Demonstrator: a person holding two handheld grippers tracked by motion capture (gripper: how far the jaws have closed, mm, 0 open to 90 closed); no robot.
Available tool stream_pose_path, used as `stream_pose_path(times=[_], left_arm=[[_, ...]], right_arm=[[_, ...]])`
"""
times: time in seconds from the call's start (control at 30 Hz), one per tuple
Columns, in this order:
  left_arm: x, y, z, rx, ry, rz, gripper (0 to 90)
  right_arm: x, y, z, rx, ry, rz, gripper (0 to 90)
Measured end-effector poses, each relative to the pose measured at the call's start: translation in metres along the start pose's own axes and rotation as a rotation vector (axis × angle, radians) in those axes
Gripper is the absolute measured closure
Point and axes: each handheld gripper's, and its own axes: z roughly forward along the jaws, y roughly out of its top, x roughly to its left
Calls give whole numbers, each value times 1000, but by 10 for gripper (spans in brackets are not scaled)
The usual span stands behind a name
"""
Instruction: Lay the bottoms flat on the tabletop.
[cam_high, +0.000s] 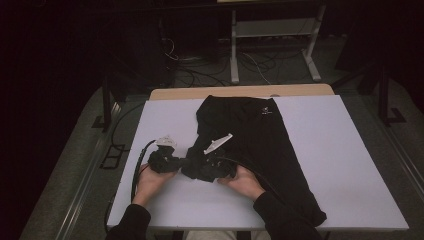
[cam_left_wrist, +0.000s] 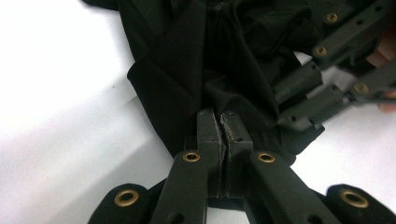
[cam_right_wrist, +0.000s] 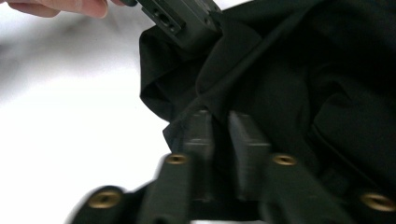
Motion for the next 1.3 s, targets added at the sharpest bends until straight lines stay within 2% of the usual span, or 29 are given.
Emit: stream_pose_path(times=[0.1,0.2,0.27,0.37,0.43,0.5,0.63,0.8,0.93,1.0,1.07,1.13,1.23,1.3], left_arm=[[0,0,0,5,-2,-4,869],[1,-1,-1,8,-12,-3,869],[0,-1,-3,4,-28,-3,869],[-2,-2,-6,4,-54,10,866],[-6,-2,-10,5,-70,26,865],[-10,-2,-13,18,-64,57,862],[-15,-5,-17,32,-68,78,858],[-22,-6,-18,39,-77,95,850],[-24,-10,-19,57,-90,104,851],[-25,-13,-19,62,-97,108,845],[-25,-16,-21,61,-95,103,821],[-25,-19,-24,49,-94,99,790],[-25,-25,-30,32,-116,77,710],[-27,-29,-33,20,-125,75,604]], right_arm=[[-2,-1,-2,5,13,12,891],[-8,-4,-6,-3,44,59,894],[-16,-7,-13,-30,104,118,895],[-25,-13,-25,-69,165,175,895],[-30,-18,-35,-84,195,199,895],[-33,-24,-44,-96,230,218,895],[-29,-33,-59,-86,236,205,895],[-24,-36,-71,-99,275,201,894],[-16,-40,-76,-66,325,200,895],[-14,-43,-79,-67,354,209,894],[-10,-47,-80,-70,386,217,894],[-7,-50,-80,-62,388,205,894],[-6,-53,-78,-58,395,215,894],[-7,-54,-76,-60,394,225,894]])
